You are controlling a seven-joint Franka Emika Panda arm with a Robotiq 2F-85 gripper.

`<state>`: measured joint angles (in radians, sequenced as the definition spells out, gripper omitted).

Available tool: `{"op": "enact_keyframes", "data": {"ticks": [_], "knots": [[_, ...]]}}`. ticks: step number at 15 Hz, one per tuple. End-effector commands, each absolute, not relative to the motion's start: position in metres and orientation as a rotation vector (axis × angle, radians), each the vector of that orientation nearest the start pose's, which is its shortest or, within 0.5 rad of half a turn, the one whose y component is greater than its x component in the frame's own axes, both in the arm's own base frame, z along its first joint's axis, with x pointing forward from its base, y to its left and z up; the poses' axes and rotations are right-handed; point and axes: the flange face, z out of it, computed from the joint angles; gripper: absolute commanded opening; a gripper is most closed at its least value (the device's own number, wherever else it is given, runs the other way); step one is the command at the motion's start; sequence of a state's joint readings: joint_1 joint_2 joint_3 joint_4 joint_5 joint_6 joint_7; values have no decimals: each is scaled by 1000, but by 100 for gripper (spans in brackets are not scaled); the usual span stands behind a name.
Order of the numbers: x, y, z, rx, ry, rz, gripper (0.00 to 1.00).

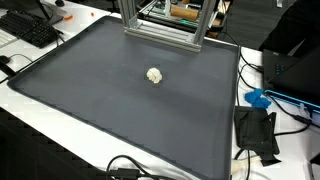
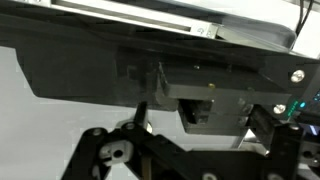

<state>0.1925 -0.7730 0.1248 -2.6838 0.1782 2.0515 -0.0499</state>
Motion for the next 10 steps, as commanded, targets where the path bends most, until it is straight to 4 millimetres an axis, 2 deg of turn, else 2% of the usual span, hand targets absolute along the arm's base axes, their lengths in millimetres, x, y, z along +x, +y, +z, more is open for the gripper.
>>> {"op": "enact_keyframes", "data": {"ticks": [1, 10], "knots": [[309, 110, 464, -3048, -391, -156, 100], [311, 117, 469, -3115, -407, -79, 100]]}}
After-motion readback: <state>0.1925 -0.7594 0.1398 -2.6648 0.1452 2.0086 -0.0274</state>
